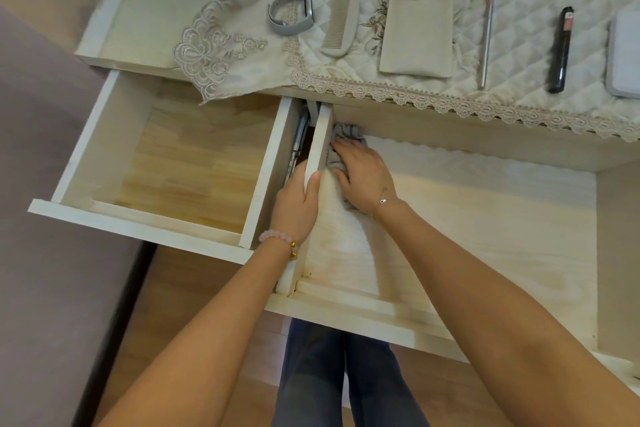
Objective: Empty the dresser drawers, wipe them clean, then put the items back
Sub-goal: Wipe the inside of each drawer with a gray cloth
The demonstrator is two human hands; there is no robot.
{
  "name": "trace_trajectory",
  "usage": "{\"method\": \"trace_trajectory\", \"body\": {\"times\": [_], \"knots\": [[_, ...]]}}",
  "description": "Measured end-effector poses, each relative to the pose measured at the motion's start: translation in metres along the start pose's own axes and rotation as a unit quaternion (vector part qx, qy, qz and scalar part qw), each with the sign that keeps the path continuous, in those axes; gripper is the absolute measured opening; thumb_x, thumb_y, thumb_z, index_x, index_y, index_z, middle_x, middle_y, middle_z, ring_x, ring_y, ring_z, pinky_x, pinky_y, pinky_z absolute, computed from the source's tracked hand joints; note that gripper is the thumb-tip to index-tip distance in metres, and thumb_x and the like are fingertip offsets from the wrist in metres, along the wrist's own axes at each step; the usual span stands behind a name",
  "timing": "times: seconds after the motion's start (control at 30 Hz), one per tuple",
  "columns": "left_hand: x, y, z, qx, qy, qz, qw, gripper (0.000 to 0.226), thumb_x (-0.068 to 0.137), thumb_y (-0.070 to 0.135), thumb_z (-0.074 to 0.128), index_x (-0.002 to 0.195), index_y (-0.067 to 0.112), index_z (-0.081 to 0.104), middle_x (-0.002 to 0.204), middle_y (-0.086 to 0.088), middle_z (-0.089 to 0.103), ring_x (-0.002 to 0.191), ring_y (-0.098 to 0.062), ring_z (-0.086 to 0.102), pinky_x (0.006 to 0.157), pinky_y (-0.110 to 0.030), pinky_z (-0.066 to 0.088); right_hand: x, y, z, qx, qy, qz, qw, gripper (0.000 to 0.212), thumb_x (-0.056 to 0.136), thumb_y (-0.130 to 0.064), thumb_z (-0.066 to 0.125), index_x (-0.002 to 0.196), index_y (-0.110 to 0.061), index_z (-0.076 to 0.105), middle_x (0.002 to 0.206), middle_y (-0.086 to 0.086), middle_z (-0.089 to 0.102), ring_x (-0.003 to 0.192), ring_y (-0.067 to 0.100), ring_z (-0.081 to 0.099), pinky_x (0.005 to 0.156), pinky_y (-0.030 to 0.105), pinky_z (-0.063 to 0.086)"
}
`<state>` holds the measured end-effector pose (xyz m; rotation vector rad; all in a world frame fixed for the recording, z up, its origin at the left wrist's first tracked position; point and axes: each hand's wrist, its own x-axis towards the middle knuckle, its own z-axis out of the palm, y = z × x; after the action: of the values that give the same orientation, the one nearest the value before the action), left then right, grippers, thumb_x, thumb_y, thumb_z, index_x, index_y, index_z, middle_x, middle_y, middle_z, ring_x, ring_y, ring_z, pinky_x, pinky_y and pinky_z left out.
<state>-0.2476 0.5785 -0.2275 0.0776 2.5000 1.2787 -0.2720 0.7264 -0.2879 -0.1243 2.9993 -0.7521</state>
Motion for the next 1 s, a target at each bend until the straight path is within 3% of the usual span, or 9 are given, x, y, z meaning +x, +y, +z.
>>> {"method": "trace_trajectory", "body": {"times": [0.33, 0.57, 0.8, 1.0], "knots": [[-0.001, -0.003, 0.001, 0.016, 0.008, 0.011, 1.000, 0.036, 0.101, 0.032, 0.032, 0.131, 0.017, 0.046, 0.108, -0.003, 0.062, 0.093, -0.018, 0.059, 0.074, -0.024, 0.042, -0.013, 0.006, 0.003, -0.045, 0.034, 0.053, 0.997, 0.045, 0.093, -0.022, 0.043, 0.137, -0.011, 0.042, 0.142, 0.008, 0.045, 0.133, 0.027, 0.037, 0.109, 0.041, 0.022], [-0.003, -0.001, 0.001, 0.066, 0.027, 0.044, 0.996, 0.033, 0.102, 0.028, 0.032, 0.126, 0.012, 0.047, 0.110, -0.006, 0.062, 0.095, -0.021, 0.059, 0.074, -0.025, 0.040, -0.047, 0.050, -0.021, -0.054, 0.034, 0.105, 0.992, 0.048, 0.093, -0.025, 0.040, 0.139, -0.012, 0.041, 0.143, 0.011, 0.044, 0.133, 0.030, 0.037, 0.107, 0.044, 0.028], [-0.005, 0.001, 0.002, 0.098, 0.048, 0.048, 0.993, 0.042, 0.101, 0.029, 0.033, 0.139, 0.013, 0.037, 0.128, -0.008, 0.056, 0.113, -0.024, 0.054, 0.092, -0.038, 0.046, -0.092, 0.103, -0.054, -0.056, 0.049, 0.174, 0.982, 0.046, 0.094, -0.019, 0.042, 0.139, -0.009, 0.039, 0.143, 0.013, 0.041, 0.134, 0.032, 0.033, 0.107, 0.047, 0.029], [-0.007, 0.003, 0.001, 0.102, 0.053, 0.049, 0.992, 0.041, 0.101, 0.029, 0.034, 0.138, 0.011, 0.038, 0.128, -0.008, 0.055, 0.115, -0.025, 0.053, 0.094, -0.039, 0.045, -0.131, 0.152, -0.083, -0.041, 0.083, 0.261, 0.961, 0.046, 0.093, -0.017, 0.041, 0.136, -0.001, 0.040, 0.139, 0.021, 0.043, 0.129, 0.035, 0.038, 0.102, 0.044, 0.034]]}}
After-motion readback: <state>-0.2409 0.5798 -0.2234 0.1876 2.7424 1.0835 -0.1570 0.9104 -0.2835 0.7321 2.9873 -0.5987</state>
